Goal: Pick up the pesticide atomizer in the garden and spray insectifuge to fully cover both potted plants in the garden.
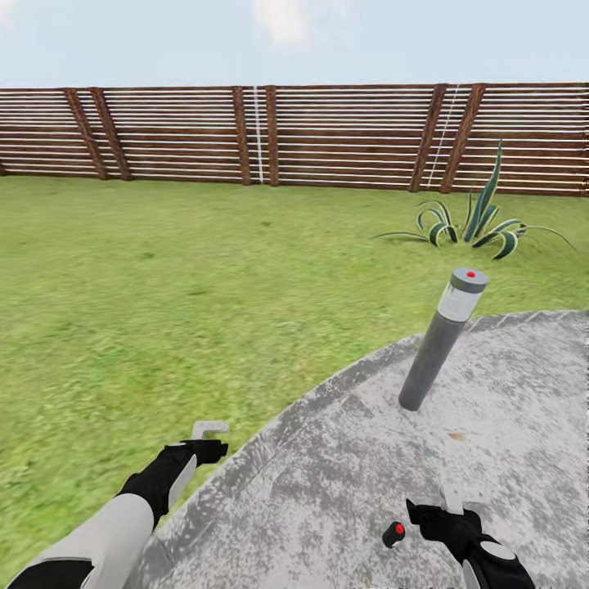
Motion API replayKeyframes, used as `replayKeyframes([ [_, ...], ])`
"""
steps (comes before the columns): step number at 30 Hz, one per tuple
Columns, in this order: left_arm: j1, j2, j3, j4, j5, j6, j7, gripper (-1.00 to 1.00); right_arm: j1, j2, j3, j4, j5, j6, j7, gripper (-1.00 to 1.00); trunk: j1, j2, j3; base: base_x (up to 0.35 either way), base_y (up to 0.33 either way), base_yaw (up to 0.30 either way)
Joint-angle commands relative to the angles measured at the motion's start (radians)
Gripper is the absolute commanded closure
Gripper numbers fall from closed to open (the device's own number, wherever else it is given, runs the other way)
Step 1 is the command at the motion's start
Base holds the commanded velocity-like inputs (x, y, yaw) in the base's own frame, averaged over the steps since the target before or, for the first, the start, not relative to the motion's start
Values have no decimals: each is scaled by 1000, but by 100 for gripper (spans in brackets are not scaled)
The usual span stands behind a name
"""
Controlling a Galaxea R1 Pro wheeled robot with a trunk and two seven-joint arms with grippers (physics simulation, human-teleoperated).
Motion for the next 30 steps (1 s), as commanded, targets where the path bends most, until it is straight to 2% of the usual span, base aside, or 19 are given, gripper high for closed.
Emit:
replayKeyframes([
  [1, 0, 0, 0, -2, 1, 6, 0, -100, -1, 0, 0, -2, 0, 6, 0, -100, 0, 0, 0, 0, 249, -206],
  [15, 0, -1, -2, -2, -5, 8, 0, -100, -1, 2, 0, -2, 0, 6, 0, -100, 0, 0, 5, 7, 40, -238],
  [20, 0, -2, -2, -2, -2, 9, 0, -100, -1, 0, -2, -2, 0, 6, 0, -100, 0, 0, 7, 246, 0, -258],
  [25, 0, -4, -3, -2, -6, 9, 0, -100, -1, 0, -30, -1, -1, 6, 0, -100, 0, 0, 9, 299, 0, -258],
  [30, -4, -6, -3, -2, -7, 9, 0, -100, -1, 1, -73, -2, -7, 6, 0, -100, 0, 0, 11, 72, 0, -258],
])
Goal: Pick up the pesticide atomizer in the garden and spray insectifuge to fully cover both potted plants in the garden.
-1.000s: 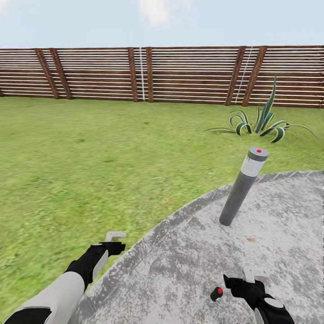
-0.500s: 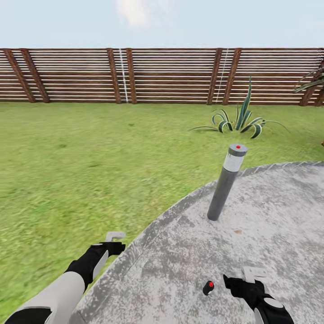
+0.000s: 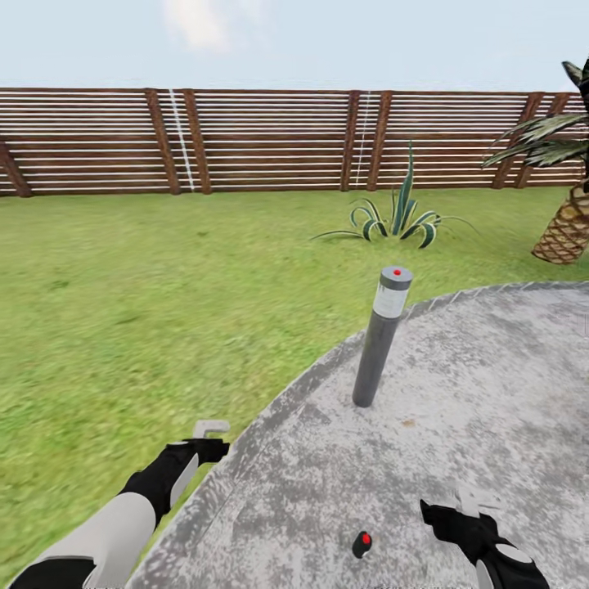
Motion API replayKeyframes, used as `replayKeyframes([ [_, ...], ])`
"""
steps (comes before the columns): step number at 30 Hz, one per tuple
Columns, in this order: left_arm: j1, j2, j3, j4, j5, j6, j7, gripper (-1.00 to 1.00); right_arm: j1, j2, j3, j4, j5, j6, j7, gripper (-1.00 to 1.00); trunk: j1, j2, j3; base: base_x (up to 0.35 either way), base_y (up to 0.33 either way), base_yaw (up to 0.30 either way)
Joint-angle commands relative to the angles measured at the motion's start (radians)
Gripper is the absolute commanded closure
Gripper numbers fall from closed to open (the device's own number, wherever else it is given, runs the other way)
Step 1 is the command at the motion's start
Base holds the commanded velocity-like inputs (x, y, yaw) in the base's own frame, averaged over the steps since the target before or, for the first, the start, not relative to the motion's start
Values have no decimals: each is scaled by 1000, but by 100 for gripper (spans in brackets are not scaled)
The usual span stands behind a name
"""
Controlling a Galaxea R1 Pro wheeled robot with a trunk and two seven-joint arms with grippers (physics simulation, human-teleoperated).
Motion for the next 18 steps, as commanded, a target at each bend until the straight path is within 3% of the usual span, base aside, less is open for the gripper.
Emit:
replayKeyframes([
  [1, 0, 0, 0, -2, 0, 6, 0, -100, -1, 0, -2, -1, -1, 5, 0, -100, 0, 0, 0, 18, 0, -256],
  [13, 3, 6, 0, -4, -1, 5, -1, -100, -1, 1, -9, -1, -2, 5, 0, -100, 0, 0, 5, 2, 4, -233],
  [18, 3, 6, 0, -4, -1, 6, -1, -100, -1, 0, -10, -1, -1, 5, 0, -100, 0, 0, 8, -1, 236, -220],
])
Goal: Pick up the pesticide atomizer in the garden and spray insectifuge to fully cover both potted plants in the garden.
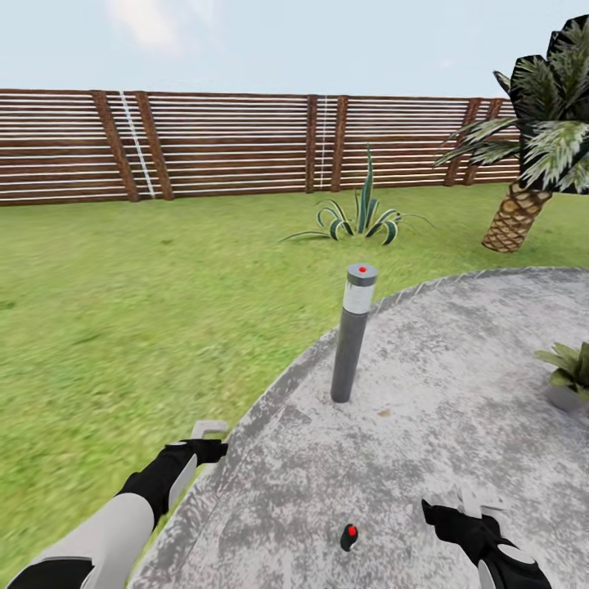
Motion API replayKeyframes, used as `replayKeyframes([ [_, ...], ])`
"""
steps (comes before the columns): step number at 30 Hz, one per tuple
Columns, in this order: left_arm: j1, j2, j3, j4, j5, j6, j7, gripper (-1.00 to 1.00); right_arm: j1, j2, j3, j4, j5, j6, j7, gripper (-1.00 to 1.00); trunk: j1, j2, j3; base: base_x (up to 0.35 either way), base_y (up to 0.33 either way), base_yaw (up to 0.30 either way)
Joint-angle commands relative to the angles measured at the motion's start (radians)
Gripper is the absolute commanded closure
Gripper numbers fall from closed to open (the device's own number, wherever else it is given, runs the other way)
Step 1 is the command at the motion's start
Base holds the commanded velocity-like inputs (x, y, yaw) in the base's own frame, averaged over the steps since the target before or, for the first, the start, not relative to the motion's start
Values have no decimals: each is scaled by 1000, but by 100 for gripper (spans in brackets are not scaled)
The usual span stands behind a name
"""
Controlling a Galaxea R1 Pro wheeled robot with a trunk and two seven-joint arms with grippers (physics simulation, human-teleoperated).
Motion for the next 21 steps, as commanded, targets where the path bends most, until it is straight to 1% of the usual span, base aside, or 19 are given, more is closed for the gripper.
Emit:
replayKeyframes([
  [1, 0, 0, 0, -2, -1, 6, 0, -100, -1, 0, 0, -2, -1, 6, 0, -100, 0, 0, 0, -36, 303, -227],
  [5, 0, 0, 0, -2, -1, 6, 0, -100, -1, 0, 0, -2, 0, 6, 0, -100, 0, 0, 3, -91, 306, -169],
  [12, 0, 0, -1, -2, -1, 6, 0, -100, -1, 1, 0, -2, -1, 6, 0, -100, 0, 0, 4, -67, 307, -41],
  [16, 0, 0, -1, -2, -1, 6, 0, -100, -1, 1, -1, -2, -1, 22, 0, -100, 0, 0, 4, -9, 306, -218],
  [21, 0, 0, -1, -2, -1, 6, 0, -100, -1, -1, -3, -2, -1, 41, 0, -100, 0, 0, 2, -1, 273, -286],
])
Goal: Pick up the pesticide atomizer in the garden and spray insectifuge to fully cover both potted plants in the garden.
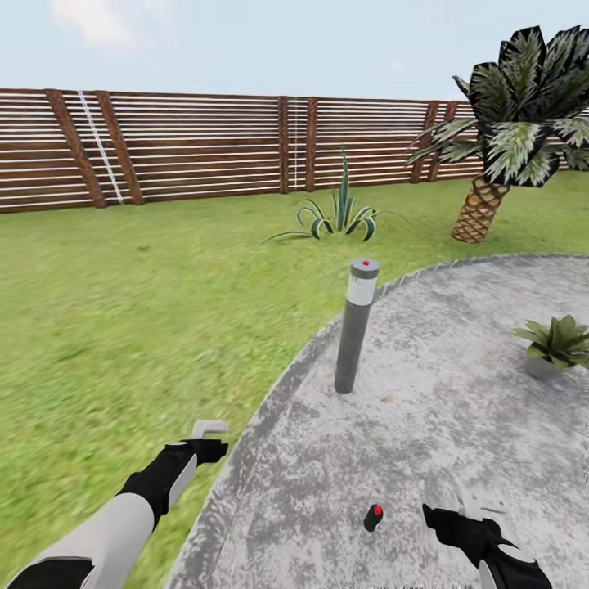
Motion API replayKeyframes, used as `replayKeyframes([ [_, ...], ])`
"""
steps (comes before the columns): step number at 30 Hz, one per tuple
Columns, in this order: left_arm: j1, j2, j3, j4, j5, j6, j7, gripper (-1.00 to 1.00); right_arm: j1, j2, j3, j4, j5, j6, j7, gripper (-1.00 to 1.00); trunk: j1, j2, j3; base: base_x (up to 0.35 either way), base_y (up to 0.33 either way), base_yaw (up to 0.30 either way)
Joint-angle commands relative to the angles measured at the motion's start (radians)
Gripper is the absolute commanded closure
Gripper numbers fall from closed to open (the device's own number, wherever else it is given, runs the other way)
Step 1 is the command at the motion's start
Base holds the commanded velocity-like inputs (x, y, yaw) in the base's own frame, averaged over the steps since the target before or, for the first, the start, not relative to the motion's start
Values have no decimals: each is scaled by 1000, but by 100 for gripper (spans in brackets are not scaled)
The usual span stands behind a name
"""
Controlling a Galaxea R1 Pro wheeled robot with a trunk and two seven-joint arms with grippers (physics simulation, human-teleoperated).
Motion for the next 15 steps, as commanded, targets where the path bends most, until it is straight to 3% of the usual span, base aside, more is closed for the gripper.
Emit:
replayKeyframes([
  [1, 0, 0, 0, -2, 0, 6, 0, -100, -1, 0, 0, -1, -1, 6, 0, -100, 0, 0, -1, 0, 218, -296],
  [12, 0, 0, 1, -2, 0, 6, 0, -100, -1, -1, -4, -1, -1, 7, 0, -100, 0, 0, -5, 0, 34, -297],
  [15, 0, 0, 2, -1, 3, 6, 0, -100, -1, 0, -26, -1, -1, 7, 0, -100, 0, 0, -7, 0, 1, -297],
])
